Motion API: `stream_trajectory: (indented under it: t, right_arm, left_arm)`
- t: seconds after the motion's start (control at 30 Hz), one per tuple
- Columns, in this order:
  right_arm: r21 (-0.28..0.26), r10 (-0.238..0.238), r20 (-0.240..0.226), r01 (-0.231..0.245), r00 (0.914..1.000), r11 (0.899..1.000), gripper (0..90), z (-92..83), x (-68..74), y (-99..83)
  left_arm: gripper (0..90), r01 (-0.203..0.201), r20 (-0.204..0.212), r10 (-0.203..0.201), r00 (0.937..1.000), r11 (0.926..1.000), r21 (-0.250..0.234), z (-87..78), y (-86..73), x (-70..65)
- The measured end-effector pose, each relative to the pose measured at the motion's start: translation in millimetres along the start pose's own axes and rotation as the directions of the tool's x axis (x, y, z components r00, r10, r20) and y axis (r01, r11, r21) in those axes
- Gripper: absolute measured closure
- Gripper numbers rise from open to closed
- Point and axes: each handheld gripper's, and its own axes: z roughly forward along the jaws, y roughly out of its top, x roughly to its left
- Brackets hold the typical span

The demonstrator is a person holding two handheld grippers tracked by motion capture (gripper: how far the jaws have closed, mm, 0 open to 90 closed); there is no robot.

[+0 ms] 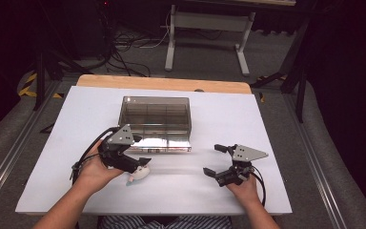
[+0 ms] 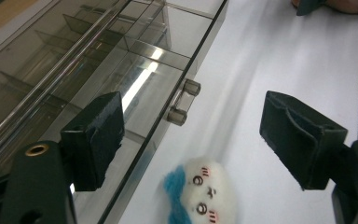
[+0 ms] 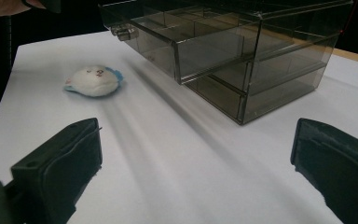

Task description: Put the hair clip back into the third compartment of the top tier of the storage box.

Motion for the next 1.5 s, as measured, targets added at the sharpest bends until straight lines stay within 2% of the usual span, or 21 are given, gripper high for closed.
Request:
stream_trajectory:
  t: [0.13, 0.27, 0.33, 0.53, 0.63, 0.7, 0.77, 0.8, 0.97, 1.1, 1.13, 1.17, 1.2, 1.23, 1.27, 1.5]
  right_arm:
    - [0.000, 0.000, 0.001, 0.000, 1.0000, 1.000, 2.4, -0.2, 0.3, -0.1]
    - [0.001, -0.001, 0.003, 0.001, 1.0000, 1.000, 2.4, 0.1, 0.4, -0.1]
    - [0.003, 0.000, 0.005, 0.000, 1.0000, 1.000, 2.4, 0.3, 0.3, -0.1]
    - [0.005, 0.001, 0.009, -0.002, 1.0000, 1.000, 2.4, 0.2, 0.3, -0.2]
    - [0.006, 0.001, 0.010, -0.001, 0.9999, 1.000, 2.4, 0.3, 0.3, -0.2]
    - [0.006, 0.001, 0.009, -0.001, 1.0000, 1.000, 2.4, 0.3, 0.3, -0.2]
    - [0.006, 0.001, 0.009, -0.001, 1.0000, 1.000, 2.4, 0.4, 0.3, -0.2]
    - [0.007, 0.000, 0.009, 0.000, 1.0000, 1.000, 2.4, 0.4, 0.5, -0.2]
    - [0.005, -0.001, 0.008, 0.000, 1.0000, 1.000, 2.4, 0.0, 0.5, -0.1]
    - [0.005, -0.003, 0.006, 0.003, 1.0000, 1.000, 2.4, 0.1, 0.7, -0.1]
    - [0.004, -0.004, 0.006, 0.004, 1.0000, 1.000, 2.4, 0.1, 0.7, -0.1]
    - [0.004, -0.004, 0.006, 0.004, 1.0000, 1.000, 2.4, 0.1, 0.7, -0.1]
    - [0.004, -0.003, 0.005, 0.003, 1.0000, 1.000, 2.4, 0.0, 0.8, -0.1]
    - [0.004, -0.003, 0.005, 0.003, 1.0000, 1.000, 2.4, 0.0, 0.8, -0.1]
    - [0.004, -0.004, 0.004, 0.004, 1.0000, 1.000, 2.4, 0.0, 0.8, -0.1]
    - [0.005, -0.005, 0.003, 0.005, 1.0000, 1.000, 2.4, 0.0, 0.9, -0.1]
  left_arm:
    - [22.0, 0.023, -0.001, -0.023, 0.9997, 0.9997, -0.012, -1.9, -5.6, -1.3]
    - [18.5, 0.046, -0.015, -0.046, 0.9989, 0.9989, 0.004, -3.7, -12.7, -4.3]
    - [14.8, 0.065, -0.044, -0.065, 0.9969, 0.9978, -0.011, -5.5, -18.7, -6.8]
    - [13.0, 0.087, -0.046, -0.089, 0.9950, 0.9956, -0.033, -6.9, -29.3, -9.4]
    - [13.2, 0.096, -0.060, -0.099, 0.9933, 0.9940, -0.052, -7.4, -36.6, -12.7]
    - [12.5, 0.084, -0.060, -0.085, 0.9946, 0.9963, -0.023, -6.2, -39.1, -14.5]
    - [12.2, 0.083, -0.065, -0.084, 0.9944, 0.9963, -0.023, -6.0, -39.7, -14.9]
    - [12.1, 0.096, -0.049, -0.098, 0.9940, 0.9950, -0.028, -5.3, -41.6, -14.9]
    - [12.2, 0.108, -0.044, -0.108, 0.9932, 0.9942, -0.006, 0.0, -47.3, -15.5]
    - [13.8, 0.102, -0.042, -0.102, 0.9939, 0.9948, 0.007, 3.4, -49.0, -16.0]
    - [14.4, 0.100, -0.042, -0.098, 0.9942, 0.9946, 0.029, 6.4, -49.5, -17.8]
    - [14.7, 0.100, -0.042, -0.098, 0.9942, 0.9946, 0.029, 6.4, -49.5, -17.8]
    - [14.9, 0.084, -0.044, -0.082, 0.9957, 0.9948, 0.057, 10.1, -49.9, -19.6]
    - [15.4, 0.084, -0.044, -0.082, 0.9957, 0.9948, 0.057, 10.1, -49.9, -19.6]
    - [15.9, 0.075, -0.047, -0.071, 0.9964, 0.9943, 0.077, 13.7, -50.1, -21.3]
    - [18.2, 0.074, -0.035, -0.071, 0.9969, 0.9916, 0.106, 20.9, -51.5, -22.2]
